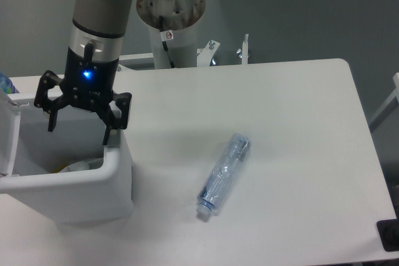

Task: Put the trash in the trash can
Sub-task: 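Move the open gripper over the clear plastic bottle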

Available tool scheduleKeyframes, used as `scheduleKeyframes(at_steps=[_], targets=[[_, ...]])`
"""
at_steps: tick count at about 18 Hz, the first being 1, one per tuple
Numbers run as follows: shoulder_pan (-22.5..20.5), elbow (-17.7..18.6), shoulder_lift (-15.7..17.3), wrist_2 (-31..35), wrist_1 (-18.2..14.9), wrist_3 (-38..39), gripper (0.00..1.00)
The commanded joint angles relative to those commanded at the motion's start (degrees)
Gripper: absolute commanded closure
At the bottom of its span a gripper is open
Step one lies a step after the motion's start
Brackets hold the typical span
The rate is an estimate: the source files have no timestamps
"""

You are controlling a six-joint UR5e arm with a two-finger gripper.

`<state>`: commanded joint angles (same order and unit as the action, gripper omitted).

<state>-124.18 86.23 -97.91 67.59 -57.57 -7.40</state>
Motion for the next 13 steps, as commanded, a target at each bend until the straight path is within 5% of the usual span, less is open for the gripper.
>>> scheduleKeyframes(at_steps=[3, 13], targets=[[-2.4, -3.0, -0.3, 0.4, 0.2, 3.7, 0.0], [-9.8, -3.5, -2.3, 6.3, 3.2, 4.0, 0.0]])
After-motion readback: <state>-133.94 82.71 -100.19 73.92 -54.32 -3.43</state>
